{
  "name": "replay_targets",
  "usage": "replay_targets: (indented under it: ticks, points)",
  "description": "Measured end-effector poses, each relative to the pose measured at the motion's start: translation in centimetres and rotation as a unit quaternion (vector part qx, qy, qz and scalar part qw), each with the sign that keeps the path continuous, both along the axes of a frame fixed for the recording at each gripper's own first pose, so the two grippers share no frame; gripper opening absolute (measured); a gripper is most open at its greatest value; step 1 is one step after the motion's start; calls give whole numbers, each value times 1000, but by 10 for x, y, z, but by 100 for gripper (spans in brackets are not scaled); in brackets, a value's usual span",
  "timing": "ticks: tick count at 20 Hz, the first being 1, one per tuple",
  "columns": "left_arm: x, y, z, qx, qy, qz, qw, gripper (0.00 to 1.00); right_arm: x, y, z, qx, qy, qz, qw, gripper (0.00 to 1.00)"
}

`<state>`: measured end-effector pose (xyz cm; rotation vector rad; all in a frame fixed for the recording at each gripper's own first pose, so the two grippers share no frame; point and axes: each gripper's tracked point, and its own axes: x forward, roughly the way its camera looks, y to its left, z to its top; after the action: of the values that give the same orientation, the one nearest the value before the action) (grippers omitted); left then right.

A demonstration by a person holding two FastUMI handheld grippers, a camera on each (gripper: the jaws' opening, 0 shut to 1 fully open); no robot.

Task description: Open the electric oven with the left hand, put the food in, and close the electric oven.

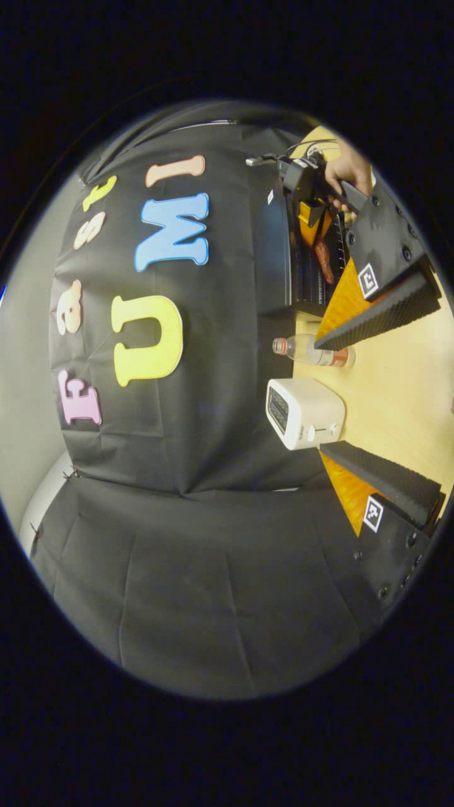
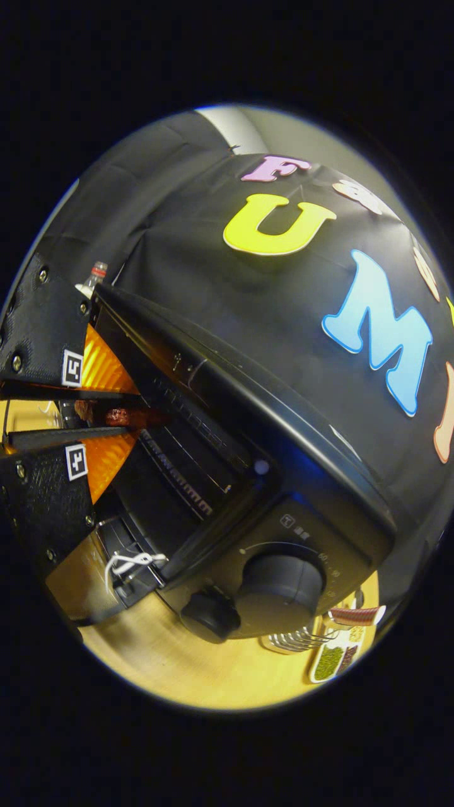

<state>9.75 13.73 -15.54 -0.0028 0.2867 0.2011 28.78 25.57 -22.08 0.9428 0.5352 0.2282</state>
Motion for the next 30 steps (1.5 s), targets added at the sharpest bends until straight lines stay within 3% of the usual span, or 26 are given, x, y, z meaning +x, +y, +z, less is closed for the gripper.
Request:
replay_targets:
  ticks: [1,2,4,6,7,12,18,23,27,29,30]
  points:
    - [1,0,1,0,-2,1,1000,100,-1,-4,-7,-23,6,-2,1000,22]
    - [0,-1,2,1,-4,1,1000,97,-3,-6,-9,-35,5,0,999,51]
    - [-1,-3,5,2,-6,-1,1000,92,-7,-11,-7,-51,0,2,999,62]
    - [-3,-8,5,1,-7,-4,1000,91,-10,-24,5,-77,-17,-6,997,97]
    - [-4,-9,6,4,-7,-4,1000,100,-12,-31,13,-86,-26,-8,996,97]
    - [-9,-39,-5,-12,4,-27,1000,100,-47,-56,42,-134,-59,2,989,97]
    - [-16,-99,-24,-34,22,-87,995,100,-102,-92,74,-178,-97,11,979,97]
    - [-12,-152,-55,-49,54,-142,987,94,-140,-135,93,-237,-129,6,963,97]
    - [-13,-188,-81,-72,89,-177,978,100,-164,-171,112,-286,-158,-12,945,97]
    - [-13,-206,-99,-85,113,-191,971,97,-179,-182,115,-303,-164,-9,939,97]
    - [-14,-214,-109,-90,128,-199,968,92,-185,-187,117,-312,-165,-9,936,96]
